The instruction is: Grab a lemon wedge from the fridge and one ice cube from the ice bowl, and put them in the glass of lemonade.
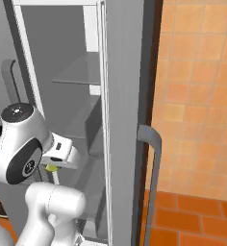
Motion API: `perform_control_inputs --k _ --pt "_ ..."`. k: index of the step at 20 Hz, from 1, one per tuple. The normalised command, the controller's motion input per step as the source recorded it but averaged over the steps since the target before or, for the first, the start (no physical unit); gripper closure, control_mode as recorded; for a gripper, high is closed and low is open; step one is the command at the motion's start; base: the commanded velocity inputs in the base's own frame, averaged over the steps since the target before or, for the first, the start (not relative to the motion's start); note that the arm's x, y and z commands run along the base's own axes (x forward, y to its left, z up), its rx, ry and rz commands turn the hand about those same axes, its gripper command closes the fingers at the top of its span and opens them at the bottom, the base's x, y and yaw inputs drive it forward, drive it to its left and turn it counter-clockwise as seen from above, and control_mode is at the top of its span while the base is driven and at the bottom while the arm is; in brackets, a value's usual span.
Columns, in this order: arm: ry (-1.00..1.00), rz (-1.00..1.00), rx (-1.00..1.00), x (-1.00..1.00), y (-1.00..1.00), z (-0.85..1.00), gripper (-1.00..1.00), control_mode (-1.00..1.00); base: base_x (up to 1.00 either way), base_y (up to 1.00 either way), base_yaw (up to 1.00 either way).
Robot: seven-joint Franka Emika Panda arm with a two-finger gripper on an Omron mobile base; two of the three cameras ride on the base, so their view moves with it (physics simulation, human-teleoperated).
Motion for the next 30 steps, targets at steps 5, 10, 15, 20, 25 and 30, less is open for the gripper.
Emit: perform_control_inputs --k 5,10,15,20,25,30 --pt "0.00 0.00 0.00 0.00 0.00 0.00 1.00 1.00 -0.34 1.00 -0.01" --pt "0.00 0.00 0.00 0.00 0.00 0.00 1.00 1.00 0.04 1.00 -0.02" --pt "0.00 0.00 0.00 0.00 0.00 0.00 1.00 1.00 0.09 1.00 -0.03" --pt "0.00 0.00 0.00 0.00 0.00 0.00 1.00 1.00 0.31 1.00 -0.05" --pt "0.00 0.00 0.00 0.00 0.00 0.00 1.00 1.00 0.76 0.70 -0.01" --pt "0.00 0.00 0.00 0.00 0.00 0.00 1.00 1.00 0.64 0.06 -0.02"
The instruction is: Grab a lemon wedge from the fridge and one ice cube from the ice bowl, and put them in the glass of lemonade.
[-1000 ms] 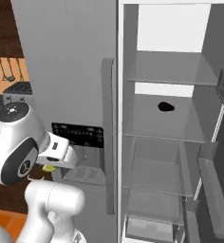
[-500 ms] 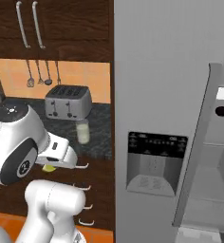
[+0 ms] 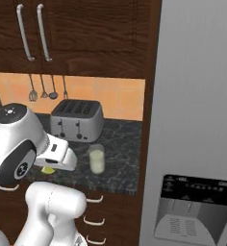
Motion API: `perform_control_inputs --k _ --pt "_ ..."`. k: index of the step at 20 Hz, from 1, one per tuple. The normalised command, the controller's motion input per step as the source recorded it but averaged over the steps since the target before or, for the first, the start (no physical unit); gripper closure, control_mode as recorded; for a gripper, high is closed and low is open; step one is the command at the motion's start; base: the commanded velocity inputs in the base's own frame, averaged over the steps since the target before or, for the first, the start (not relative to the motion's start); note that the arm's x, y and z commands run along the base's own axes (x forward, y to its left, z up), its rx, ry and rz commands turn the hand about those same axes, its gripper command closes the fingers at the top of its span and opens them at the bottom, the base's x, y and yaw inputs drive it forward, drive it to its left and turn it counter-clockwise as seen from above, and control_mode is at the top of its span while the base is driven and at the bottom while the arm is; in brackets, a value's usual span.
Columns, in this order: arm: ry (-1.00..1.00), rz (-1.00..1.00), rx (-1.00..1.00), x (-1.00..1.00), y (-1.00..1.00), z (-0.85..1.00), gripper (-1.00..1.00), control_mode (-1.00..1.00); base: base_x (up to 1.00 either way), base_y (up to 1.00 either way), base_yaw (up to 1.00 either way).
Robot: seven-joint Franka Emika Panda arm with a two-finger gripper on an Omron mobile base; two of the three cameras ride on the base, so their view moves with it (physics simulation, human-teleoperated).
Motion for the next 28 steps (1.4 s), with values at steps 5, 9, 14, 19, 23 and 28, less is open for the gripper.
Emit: perform_control_inputs --k 5,9,14,19,23,28 --pt "0.14 -0.04 0.00 0.44 0.00 0.00 1.00 -1.00 0.22 0.00 -0.02" --pt "0.17 -0.06 -0.01 0.49 0.00 0.00 1.00 -1.00 0.00 0.00 0.00" --pt "0.00 -0.03 -0.02 0.80 -0.08 -0.27 1.00 -1.00 0.00 0.00 0.00" --pt "0.00 0.00 -0.04 1.00 -0.12 -0.64 1.00 -1.00 0.00 0.00 0.00" --pt "0.00 0.00 0.00 0.55 -0.33 -0.70 1.00 -1.00 0.00 0.00 0.00" --pt "0.01 0.00 0.00 0.00 -0.33 -0.15 1.00 -1.00 0.00 0.00 0.00"
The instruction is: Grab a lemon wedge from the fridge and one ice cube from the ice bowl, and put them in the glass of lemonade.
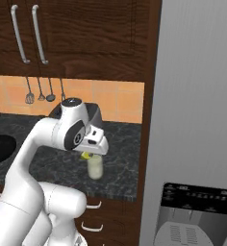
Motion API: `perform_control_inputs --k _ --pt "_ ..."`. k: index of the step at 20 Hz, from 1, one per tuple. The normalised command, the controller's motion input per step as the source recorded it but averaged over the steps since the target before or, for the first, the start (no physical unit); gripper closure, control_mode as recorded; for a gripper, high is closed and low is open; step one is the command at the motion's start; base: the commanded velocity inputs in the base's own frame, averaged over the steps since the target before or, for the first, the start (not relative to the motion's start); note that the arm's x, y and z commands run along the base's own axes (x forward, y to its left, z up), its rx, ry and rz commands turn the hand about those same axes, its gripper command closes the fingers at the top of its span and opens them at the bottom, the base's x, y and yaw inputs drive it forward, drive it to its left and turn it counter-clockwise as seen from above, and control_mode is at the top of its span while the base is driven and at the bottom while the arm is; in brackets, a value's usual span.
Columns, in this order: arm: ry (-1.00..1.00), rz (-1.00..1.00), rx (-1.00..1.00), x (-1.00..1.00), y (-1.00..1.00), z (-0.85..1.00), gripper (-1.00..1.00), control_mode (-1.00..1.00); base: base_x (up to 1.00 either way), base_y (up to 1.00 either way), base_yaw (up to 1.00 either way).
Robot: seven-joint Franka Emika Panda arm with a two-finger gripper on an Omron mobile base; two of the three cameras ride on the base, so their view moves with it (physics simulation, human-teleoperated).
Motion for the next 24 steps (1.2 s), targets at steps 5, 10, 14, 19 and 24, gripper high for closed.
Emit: perform_control_inputs --k 5,10,14,19,24 --pt "0.01 0.00 0.00 0.00 0.10 0.00 1.00 -1.00 0.00 0.00 0.00" --pt "0.00 0.00 0.00 0.03 0.09 0.00 1.00 -1.00 0.00 0.00 0.00" --pt "0.00 0.00 0.00 0.04 0.00 0.00 1.00 -1.00 0.00 0.00 0.00" --pt "0.02 0.00 0.00 0.54 0.00 0.00 1.00 -1.00 0.00 0.00 0.00" --pt "0.01 0.00 0.00 0.50 0.04 0.00 1.00 -1.00 0.00 0.00 0.00"
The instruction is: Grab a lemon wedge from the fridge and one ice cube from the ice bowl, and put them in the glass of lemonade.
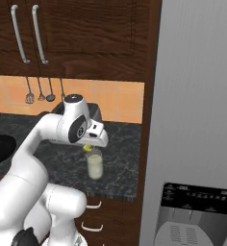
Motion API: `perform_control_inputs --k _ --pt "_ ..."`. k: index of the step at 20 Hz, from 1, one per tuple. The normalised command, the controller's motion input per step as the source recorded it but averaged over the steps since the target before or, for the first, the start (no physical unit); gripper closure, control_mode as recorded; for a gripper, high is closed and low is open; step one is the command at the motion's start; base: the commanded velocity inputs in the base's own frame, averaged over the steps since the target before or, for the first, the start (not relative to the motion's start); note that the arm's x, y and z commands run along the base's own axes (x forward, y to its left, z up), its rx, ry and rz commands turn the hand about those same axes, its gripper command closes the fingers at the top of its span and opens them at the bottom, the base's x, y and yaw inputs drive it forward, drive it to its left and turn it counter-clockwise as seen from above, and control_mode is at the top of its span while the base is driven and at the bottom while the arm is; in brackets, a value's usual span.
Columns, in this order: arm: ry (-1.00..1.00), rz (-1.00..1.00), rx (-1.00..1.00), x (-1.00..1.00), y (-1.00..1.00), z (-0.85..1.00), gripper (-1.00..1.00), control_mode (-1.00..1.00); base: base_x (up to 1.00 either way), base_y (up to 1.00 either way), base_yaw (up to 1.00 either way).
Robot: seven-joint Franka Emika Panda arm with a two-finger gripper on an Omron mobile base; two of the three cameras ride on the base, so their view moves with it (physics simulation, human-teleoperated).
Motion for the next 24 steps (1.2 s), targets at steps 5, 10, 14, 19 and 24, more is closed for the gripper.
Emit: perform_control_inputs --k 5,10,14,19,24 --pt "0.00 0.00 0.00 0.13 0.00 -0.07 1.00 -1.00 0.00 0.00 0.00" --pt "0.00 0.00 0.00 0.03 -0.02 -0.36 1.00 -1.00 0.00 0.00 0.00" --pt "-0.01 0.00 0.00 -0.01 -0.04 -0.27 1.00 -1.00 0.00 0.00 0.00" --pt "0.00 0.00 0.00 0.12 0.00 -0.01 1.00 -1.00 0.00 0.00 0.00" --pt "0.00 0.00 0.00 0.00 0.00 0.00 1.00 -1.00 0.00 0.00 0.00"
